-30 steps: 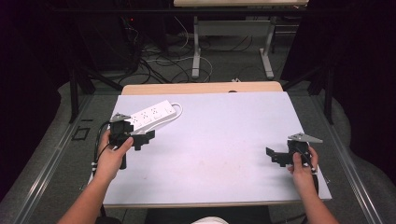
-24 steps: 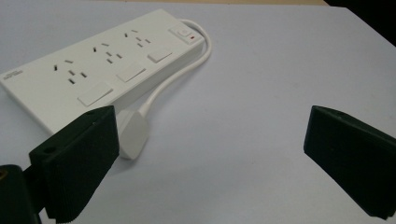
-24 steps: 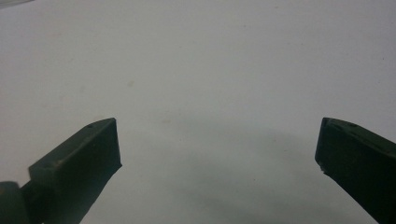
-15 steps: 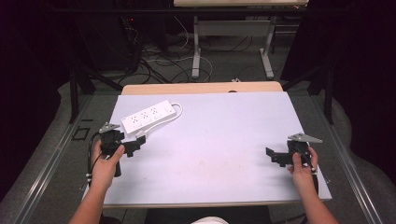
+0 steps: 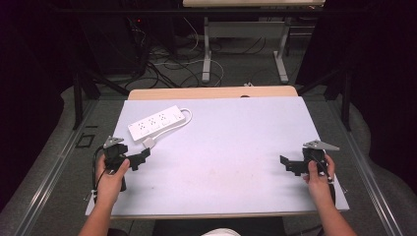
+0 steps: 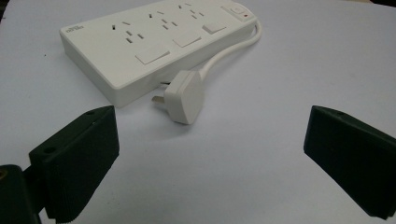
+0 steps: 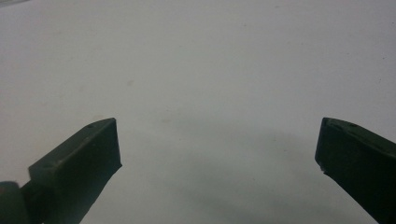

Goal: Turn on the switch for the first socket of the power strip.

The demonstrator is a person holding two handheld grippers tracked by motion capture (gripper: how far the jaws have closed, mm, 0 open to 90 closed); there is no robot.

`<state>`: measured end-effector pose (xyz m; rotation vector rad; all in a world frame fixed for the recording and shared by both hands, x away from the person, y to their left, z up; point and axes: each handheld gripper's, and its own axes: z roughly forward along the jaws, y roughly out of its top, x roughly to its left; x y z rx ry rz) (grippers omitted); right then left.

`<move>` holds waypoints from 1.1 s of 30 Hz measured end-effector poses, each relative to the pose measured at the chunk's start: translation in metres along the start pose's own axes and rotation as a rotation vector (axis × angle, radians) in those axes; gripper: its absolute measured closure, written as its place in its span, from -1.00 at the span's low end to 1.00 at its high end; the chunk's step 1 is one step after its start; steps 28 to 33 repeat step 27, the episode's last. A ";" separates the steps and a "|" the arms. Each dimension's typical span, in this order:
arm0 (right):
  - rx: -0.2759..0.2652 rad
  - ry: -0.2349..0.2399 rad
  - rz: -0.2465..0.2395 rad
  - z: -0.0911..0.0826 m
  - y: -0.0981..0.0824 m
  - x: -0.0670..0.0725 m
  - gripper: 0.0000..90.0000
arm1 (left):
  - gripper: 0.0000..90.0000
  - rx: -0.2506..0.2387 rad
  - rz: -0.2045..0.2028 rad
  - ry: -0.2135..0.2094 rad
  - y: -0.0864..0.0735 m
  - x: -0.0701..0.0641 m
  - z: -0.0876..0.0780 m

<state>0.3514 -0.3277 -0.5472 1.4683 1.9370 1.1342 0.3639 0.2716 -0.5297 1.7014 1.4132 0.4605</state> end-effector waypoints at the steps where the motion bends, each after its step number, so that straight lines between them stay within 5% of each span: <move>1: 0.002 0.001 -0.002 0.000 0.000 0.000 -1.00 | -0.93 0.003 -0.002 0.000 -0.001 0.001 0.001; 17: 0.006 0.006 -0.015 0.000 0.000 0.000 -1.00 | -0.97 0.043 0.069 0.038 -0.016 0.001 0.014; 33: 0.009 0.006 -0.008 0.001 0.000 -0.001 -1.00 | -0.99 0.053 0.067 0.040 -0.016 0.003 0.015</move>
